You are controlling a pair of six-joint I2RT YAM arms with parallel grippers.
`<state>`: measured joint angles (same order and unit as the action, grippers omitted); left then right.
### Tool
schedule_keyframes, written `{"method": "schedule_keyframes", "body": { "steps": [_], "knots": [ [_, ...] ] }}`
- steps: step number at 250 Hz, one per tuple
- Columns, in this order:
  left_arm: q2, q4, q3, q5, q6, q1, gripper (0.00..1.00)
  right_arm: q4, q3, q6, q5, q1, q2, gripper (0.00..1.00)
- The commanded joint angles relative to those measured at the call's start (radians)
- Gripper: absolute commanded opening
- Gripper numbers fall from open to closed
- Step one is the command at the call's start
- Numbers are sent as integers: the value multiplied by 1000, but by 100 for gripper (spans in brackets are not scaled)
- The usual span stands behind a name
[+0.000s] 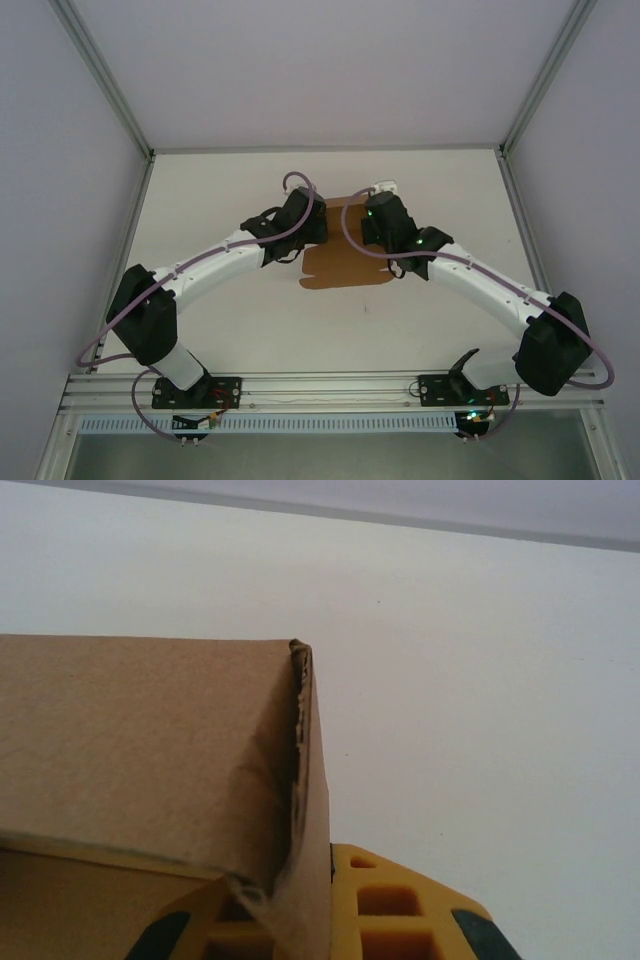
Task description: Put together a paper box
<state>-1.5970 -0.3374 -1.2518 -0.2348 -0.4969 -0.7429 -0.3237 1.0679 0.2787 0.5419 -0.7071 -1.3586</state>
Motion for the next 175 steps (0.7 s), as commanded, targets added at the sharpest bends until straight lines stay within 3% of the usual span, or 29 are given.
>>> {"method": "schedule_keyframes", "body": {
  "steps": [1,69,143,175],
  "knots": [
    [34,20,-13,57,27,-3,34,0,23,29,13,-5,-7,0],
    [81,11,8,96,37,-2,46,-9,21,32,19,-5,-10,0],
    [277,-28,114,77,72,18,78,-19,24,27,43,-6,-4,0],
    [371,-63,182,42,68,65,76,-20,22,24,36,-5,6,0]
  ]
}}
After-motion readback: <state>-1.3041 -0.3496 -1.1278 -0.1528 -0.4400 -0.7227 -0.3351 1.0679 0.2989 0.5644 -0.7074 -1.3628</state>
